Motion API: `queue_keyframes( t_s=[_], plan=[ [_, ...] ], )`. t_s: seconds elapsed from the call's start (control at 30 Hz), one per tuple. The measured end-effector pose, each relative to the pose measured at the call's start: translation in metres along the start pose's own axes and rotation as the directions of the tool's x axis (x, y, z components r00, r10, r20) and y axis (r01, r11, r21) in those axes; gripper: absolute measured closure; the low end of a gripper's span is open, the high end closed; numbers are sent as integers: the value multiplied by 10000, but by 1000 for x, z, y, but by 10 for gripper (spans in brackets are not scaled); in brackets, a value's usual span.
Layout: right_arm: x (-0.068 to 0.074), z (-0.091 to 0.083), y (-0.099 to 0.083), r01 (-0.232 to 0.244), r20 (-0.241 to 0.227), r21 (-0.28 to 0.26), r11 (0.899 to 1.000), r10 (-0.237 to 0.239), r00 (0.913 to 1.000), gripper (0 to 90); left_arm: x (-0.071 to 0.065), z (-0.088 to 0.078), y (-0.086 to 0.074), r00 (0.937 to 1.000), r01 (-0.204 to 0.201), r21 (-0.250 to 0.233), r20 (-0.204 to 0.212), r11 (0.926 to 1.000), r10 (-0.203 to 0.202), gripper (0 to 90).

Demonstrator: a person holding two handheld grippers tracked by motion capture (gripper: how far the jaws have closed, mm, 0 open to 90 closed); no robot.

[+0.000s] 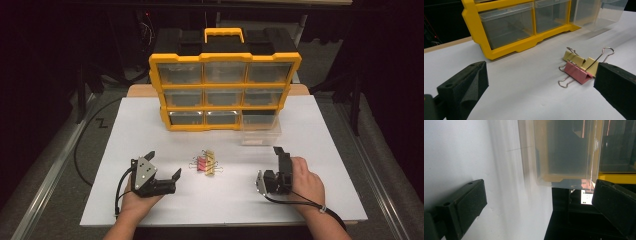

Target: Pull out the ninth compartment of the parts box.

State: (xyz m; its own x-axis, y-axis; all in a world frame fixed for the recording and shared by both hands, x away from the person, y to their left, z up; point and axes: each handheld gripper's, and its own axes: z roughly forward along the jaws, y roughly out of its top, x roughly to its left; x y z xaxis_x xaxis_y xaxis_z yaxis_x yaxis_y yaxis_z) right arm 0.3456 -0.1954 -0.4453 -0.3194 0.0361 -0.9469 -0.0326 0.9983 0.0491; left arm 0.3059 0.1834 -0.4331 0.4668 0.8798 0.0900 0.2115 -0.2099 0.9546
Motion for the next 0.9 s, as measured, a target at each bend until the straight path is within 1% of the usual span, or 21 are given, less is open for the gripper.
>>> queue_keyframes(
  t_s=[0.13,0.23,0.37,0.4,0.5,0.57,0.67,0.7,0.73,0.77,0.8,0.87,0.9],
  plan=[
    [1,0,0,0,260,-85,10000,2,9997,7,0,0,0,10000,-43,32,0,10000,43,3],
    [-1,-1,-1,-116,303,-157,9998,120,9995,7,0,1,0,10000,-28,105,26,9999,28,3],
    [-3,-1,-4,-629,209,-171,9979,633,9978,7,-1,1,0,10000,-52,87,-61,9999,53,3],
    [-4,-1,-4,-693,159,-211,9974,696,9974,7,0,1,0,10000,-43,91,-78,9999,44,3],
    [-5,-1,-6,-1156,-19,-207,9931,1156,9933,7,1,0,0,9998,-25,62,-175,10000,26,3],
    [-5,0,-8,-1507,-244,-221,9883,1501,9884,7,1,0,0,9998,-16,-55,-185,10000,15,3],
    [-5,2,-11,-2014,-570,-122,9794,2004,9780,8,2,0,1,9999,53,-51,-151,10000,-54,3],
    [-5,3,-12,-2218,-698,-63,9751,2208,9728,9,2,0,1,9999,53,-51,-151,10000,-54,3],
    [-5,3,-13,-2482,-773,-16,9687,2474,9658,8,2,0,0,9999,120,-50,-118,9999,-121,3],
    [-6,3,-14,-2515,-764,-26,9679,2505,9651,8,2,0,1,9998,130,-68,-120,9999,-131,3],
    [-6,3,-14,-2799,-856,31,9600,2791,9564,8,2,0,1,9998,138,-57,-105,9999,-138,3],
    [-8,4,-16,-2936,-892,-13,9559,2923,9522,8,2,0,1,9999,154,-24,-73,9999,-154,3],
    [-7,5,-17,-3185,-961,31,9479,3173,9434,8,2,0,1,9999,160,-11,-65,9999,-160,3]
  ],
)
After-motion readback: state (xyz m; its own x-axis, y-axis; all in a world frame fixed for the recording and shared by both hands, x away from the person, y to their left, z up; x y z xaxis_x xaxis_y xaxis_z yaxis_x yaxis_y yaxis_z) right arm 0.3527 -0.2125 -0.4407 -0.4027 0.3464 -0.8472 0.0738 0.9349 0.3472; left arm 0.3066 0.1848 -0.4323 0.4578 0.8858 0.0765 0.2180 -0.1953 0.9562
